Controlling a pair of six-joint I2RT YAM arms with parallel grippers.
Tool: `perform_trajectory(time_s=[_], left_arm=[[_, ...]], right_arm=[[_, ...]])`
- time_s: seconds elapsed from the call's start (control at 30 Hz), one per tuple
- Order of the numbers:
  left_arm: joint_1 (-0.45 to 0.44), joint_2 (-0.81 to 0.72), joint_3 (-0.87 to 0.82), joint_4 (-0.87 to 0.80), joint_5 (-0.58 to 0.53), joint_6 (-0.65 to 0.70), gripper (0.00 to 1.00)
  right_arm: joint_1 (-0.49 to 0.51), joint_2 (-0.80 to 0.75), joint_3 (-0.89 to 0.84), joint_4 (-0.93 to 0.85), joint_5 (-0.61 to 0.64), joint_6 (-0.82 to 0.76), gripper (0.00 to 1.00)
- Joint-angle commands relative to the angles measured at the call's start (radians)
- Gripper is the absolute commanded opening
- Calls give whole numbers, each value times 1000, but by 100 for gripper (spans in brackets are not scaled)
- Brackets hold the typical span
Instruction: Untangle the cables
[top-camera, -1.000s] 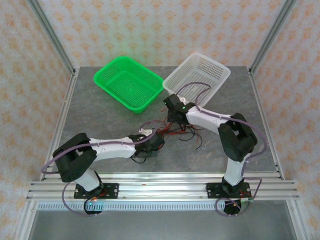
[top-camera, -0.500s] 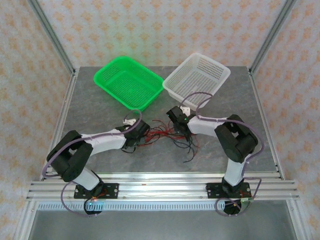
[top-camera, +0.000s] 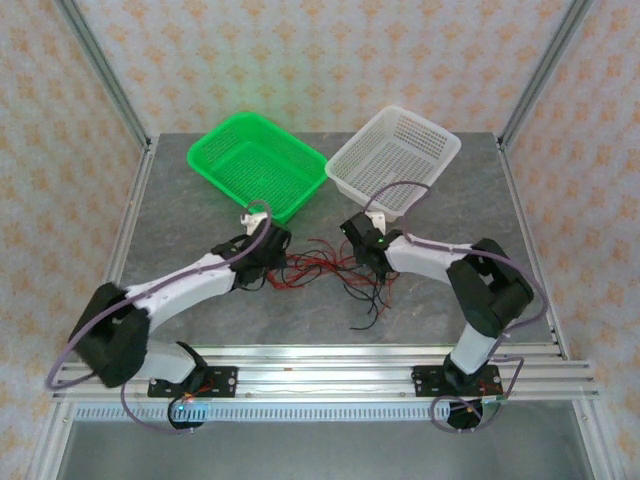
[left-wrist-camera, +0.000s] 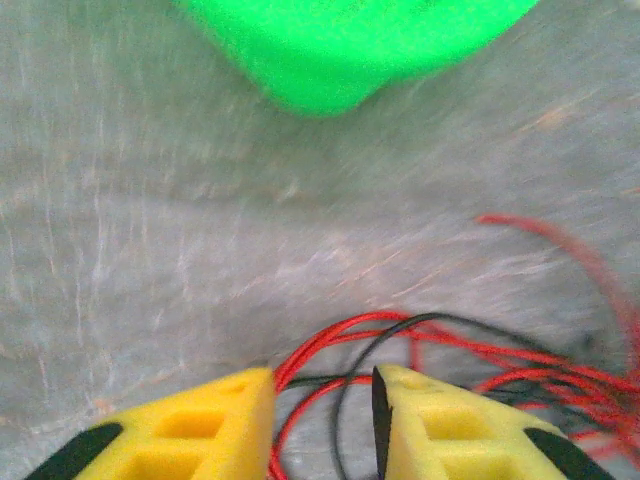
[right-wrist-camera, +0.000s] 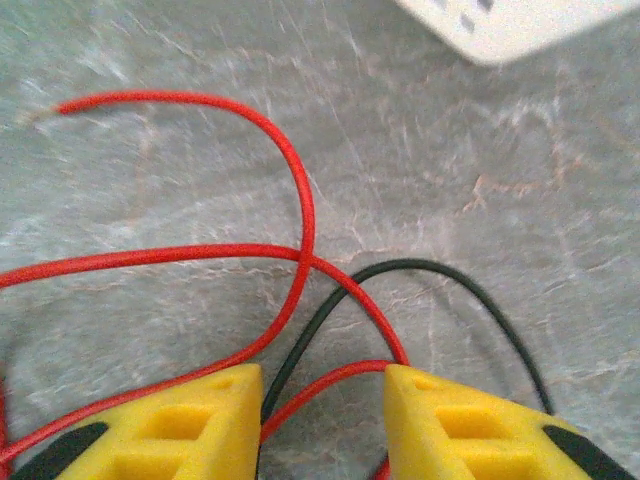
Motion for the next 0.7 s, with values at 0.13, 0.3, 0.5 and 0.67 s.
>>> perform_trajectory(time_s=[0.13,0.3,0.5,0.67], left_arm=[[-1,-205,57,-131,16,29,42],[-1,-271,33,-169,21,7,42],[-1,-343,-8,-159,50,-3,41],[-1,-359,-31,-154,57,-12,41]], right_arm=[[15,-165,44,34,-250,-250,44],[20,-103,103,-11,-365,-315,44],[82,-14,173,-65,-279,-468,40],[96,32,190,-71,-270,-555,41]])
